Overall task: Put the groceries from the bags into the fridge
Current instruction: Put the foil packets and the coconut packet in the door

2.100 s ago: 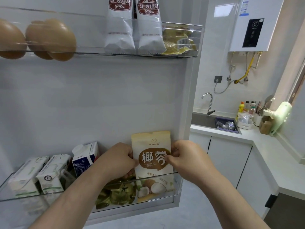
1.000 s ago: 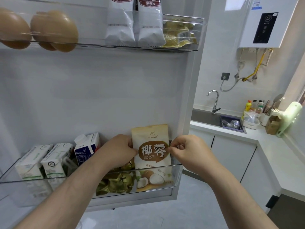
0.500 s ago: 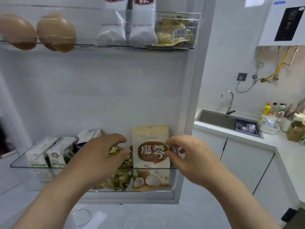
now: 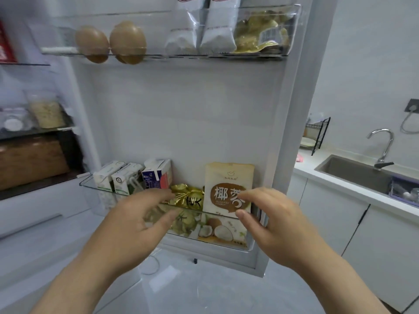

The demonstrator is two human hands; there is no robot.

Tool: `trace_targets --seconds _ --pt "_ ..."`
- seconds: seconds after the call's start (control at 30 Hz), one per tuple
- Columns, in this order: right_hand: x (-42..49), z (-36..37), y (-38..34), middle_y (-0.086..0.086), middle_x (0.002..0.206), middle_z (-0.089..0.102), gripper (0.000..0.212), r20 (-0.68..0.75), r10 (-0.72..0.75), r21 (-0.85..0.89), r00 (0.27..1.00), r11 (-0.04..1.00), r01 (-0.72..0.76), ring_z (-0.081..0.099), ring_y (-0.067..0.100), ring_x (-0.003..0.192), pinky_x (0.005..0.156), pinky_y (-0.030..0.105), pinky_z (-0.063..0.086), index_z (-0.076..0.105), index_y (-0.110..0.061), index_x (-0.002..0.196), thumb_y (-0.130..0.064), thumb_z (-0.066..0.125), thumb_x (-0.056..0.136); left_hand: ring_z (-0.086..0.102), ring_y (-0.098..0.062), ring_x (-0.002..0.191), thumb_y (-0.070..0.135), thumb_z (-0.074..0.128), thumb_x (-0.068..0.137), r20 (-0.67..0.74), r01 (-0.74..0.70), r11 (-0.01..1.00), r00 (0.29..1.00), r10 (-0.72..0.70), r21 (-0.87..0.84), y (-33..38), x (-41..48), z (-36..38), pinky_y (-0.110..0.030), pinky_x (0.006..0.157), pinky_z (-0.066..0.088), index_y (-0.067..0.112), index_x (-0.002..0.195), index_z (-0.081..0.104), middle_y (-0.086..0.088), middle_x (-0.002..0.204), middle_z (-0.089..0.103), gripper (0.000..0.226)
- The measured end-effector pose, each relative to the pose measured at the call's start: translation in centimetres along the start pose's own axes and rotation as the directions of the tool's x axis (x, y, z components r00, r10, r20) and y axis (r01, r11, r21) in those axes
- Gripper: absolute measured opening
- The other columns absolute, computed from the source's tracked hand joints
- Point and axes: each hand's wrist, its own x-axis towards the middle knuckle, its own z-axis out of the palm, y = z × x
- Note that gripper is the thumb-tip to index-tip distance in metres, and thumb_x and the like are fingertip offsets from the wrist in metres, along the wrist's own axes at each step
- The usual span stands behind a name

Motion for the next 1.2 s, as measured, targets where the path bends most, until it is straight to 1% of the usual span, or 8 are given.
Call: trace_targets --seconds 0.2,0.3,0.4,0.53,0.73,0.97,1.07,1.2 --pt "-0.6 1.2 -0.2 -0.010 0.111 0.068 0.044 -0.057 -0.076 0.053 0.995 0.995 0.079 0.059 0.008 0.103 0.088 0.022 0.044 0.068 -0.021 0.115 -0.050 0.044 0.090 0.034 0.033 0.107 0.060 0.052 0.080 0.006 0.029 0.993 1.000 -0.029 0.113 0.5 -3.7 -1.1 0.006 0.086 0.026 0.059 0.099 0.052 0.060 0.108 0.039 0.019" --pt "-1.1 1.4 -0.4 -0.011 0.112 0.066 0.040 -0.106 -0.095 0.065 0.990 0.993 0.102 0.057 0.008 0.106 0.091 0.026 0.047 0.067 -0.023 0.114 -0.047 0.047 0.090 0.032 0.032 0.109 0.062 0.045 0.077 -0.007 0.053 0.985 0.999 -0.052 0.163 0.2 -5.2 -1.9 0.008 0.089 0.020 0.052 0.109 0.055 0.051 0.108 0.045 0.036" --pt "-1.6 1.2 -1.0 -0.011 0.112 0.065 0.037 -0.144 -0.117 0.053 0.983 0.991 0.125 0.055 0.008 0.106 0.090 0.027 0.046 0.067 -0.023 0.114 -0.046 0.051 0.090 0.032 0.021 0.115 0.059 0.042 0.080 -0.002 0.035 0.962 0.999 -0.036 0.270 -0.1 -6.5 -2.9 0.006 0.097 0.014 0.039 0.122 0.059 0.035 0.126 0.045 0.049" --pt "-2.1 0.4 -2.4 -0.009 0.119 0.065 0.035 -0.142 -0.131 0.010 0.981 0.991 0.133 0.055 0.009 0.112 0.094 0.029 0.046 0.064 -0.023 0.120 -0.037 0.062 0.088 0.036 0.008 0.120 0.056 0.043 0.083 -0.030 0.022 0.936 0.999 -0.012 0.352 -0.4 -7.6 -4.3 -0.015 0.104 0.026 0.028 0.130 0.058 0.023 0.129 0.045 0.056" --pt "-3.6 -0.2 -4.4 -0.007 0.126 0.063 0.046 -0.060 -0.105 -0.049 0.993 0.994 0.102 0.047 0.005 0.118 0.098 0.024 0.039 0.060 -0.021 0.130 -0.038 0.057 0.087 0.022 0.017 0.122 0.062 0.038 0.079 -0.065 0.062 0.958 0.997 -0.045 0.280 -1.2 -8.8 -5.3 -0.019 0.107 0.022 0.032 0.137 0.050 0.024 0.137 0.040 0.066" --pt "-5.7 -1.1 -5.0 -0.011 0.124 0.061 0.046 -0.070 -0.099 0.005 0.993 0.995 0.099 0.038 -0.009 0.111 0.095 0.017 0.034 0.060 -0.022 0.130 -0.045 0.051 0.091 0.031 0.007 0.128 0.071 0.033 0.072 -0.017 0.155 0.960 0.988 -0.155 0.235 0.2 -11.9 -4.5 -0.022 0.107 0.024 0.040 0.136 0.047 0.032 0.136 0.034 0.072" --pt "-5.3 -1.5 -3.7 -0.011 0.128 0.057 0.046 -0.094 -0.088 0.026 0.992 0.996 0.091 0.044 0.000 0.117 0.098 0.018 0.030 0.056 -0.021 0.134 -0.042 0.052 0.093 0.026 0.008 0.132 0.073 0.029 0.073 -0.019 0.179 0.948 0.983 -0.180 0.262 1.4 -12.4 -4.1 -0.020 0.110 0.020 0.043 0.138 0.042 0.032 0.140 0.030 0.073" --pt "-4.2 -1.5 -0.9 0.003 0.124 0.063 0.045 -0.140 -0.171 -0.034 0.975 0.985 0.168 0.052 0.017 0.115 0.096 0.027 0.041 0.061 -0.012 0.127 -0.035 0.057 0.088 0.013 0.008 0.139 0.075 0.022 0.071 -0.017 0.256 0.918 0.964 -0.264 0.303 2.6 -12.7 -2.1 -0.015 0.111 0.008 0.046 0.144 0.028 0.035 0.144 0.014 0.079"
